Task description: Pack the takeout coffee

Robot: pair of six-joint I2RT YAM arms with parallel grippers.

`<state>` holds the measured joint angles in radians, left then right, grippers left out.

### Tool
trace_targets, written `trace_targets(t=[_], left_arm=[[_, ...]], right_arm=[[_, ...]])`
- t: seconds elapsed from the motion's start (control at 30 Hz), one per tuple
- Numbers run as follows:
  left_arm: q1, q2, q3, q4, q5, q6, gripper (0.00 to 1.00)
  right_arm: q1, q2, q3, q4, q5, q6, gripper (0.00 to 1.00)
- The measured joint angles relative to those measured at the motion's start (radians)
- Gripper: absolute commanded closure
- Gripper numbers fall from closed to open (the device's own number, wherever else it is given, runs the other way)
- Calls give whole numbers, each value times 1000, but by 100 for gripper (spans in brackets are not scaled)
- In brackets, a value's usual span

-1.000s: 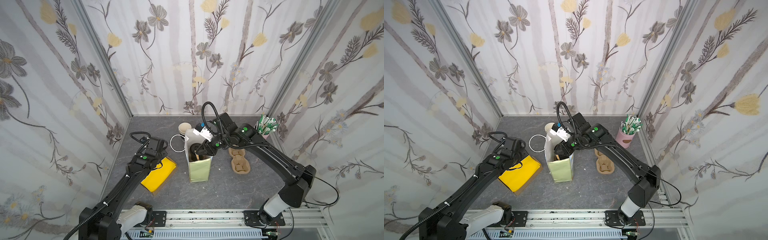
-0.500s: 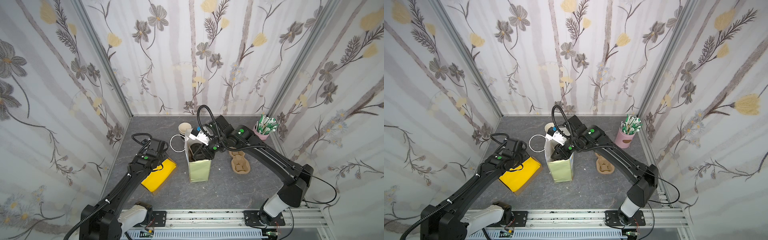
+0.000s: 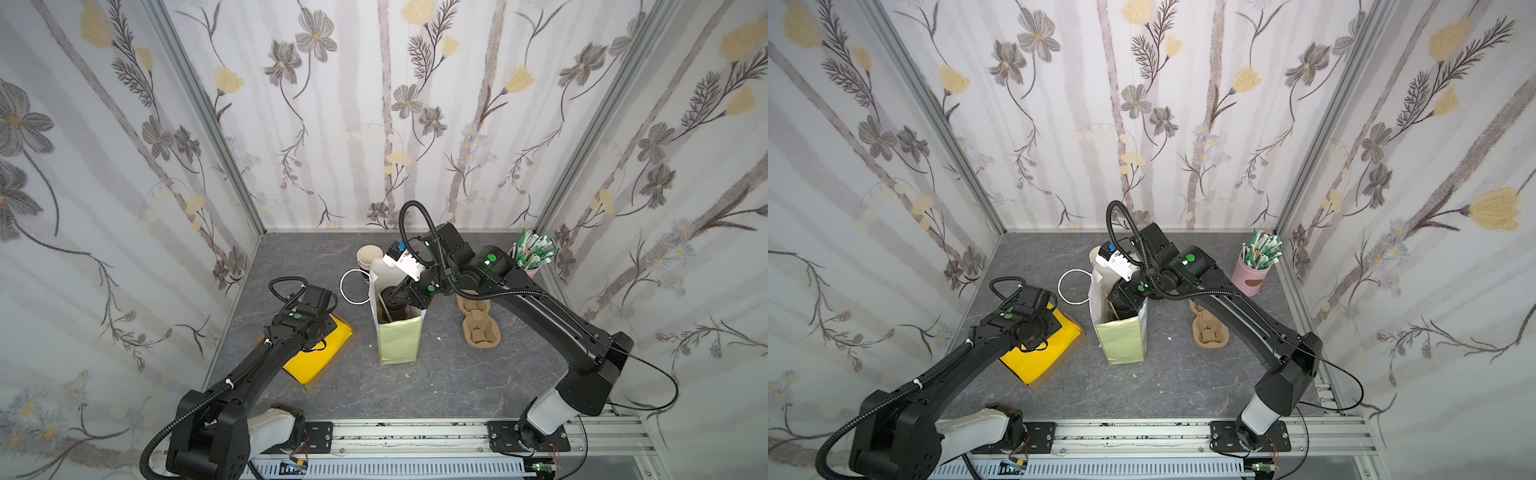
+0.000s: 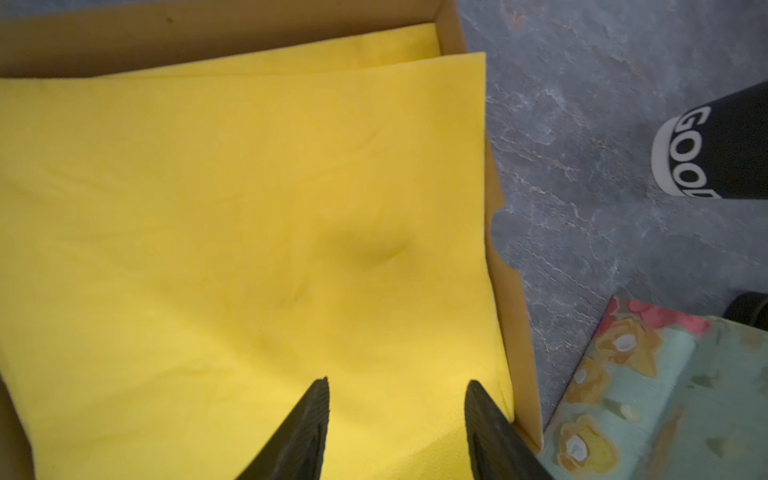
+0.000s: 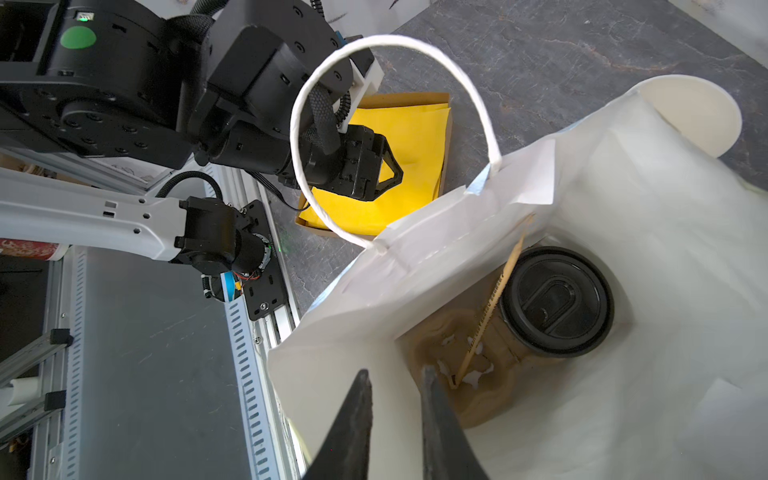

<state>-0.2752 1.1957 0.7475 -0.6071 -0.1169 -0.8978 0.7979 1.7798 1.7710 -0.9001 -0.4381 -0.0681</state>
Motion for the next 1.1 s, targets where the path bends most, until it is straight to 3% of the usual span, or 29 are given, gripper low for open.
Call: trace_targets(t=[0.23,0.5,0.73,0.9,1.03,1.1], left_arm=[[169,19,-23,-3,12,16,42],[185,56,-16,-3,79,56,40],[181,103,-11,-2,94,81,46],[168,142,-9,-2,83,93,57],[158,159,-1,-7,76,110,75],[157,162,-1,-6,75,113,77]], right_arm=[[-1,6,24,0,19,0,76],[-8,25,26,1,26,-1,76],[-22,38,26,2,23,-4,76],[-32,45,26,8,16,-4,76],[-36,47,26,8,16,-4,76],[-37,47,24,8,15,-4,76]])
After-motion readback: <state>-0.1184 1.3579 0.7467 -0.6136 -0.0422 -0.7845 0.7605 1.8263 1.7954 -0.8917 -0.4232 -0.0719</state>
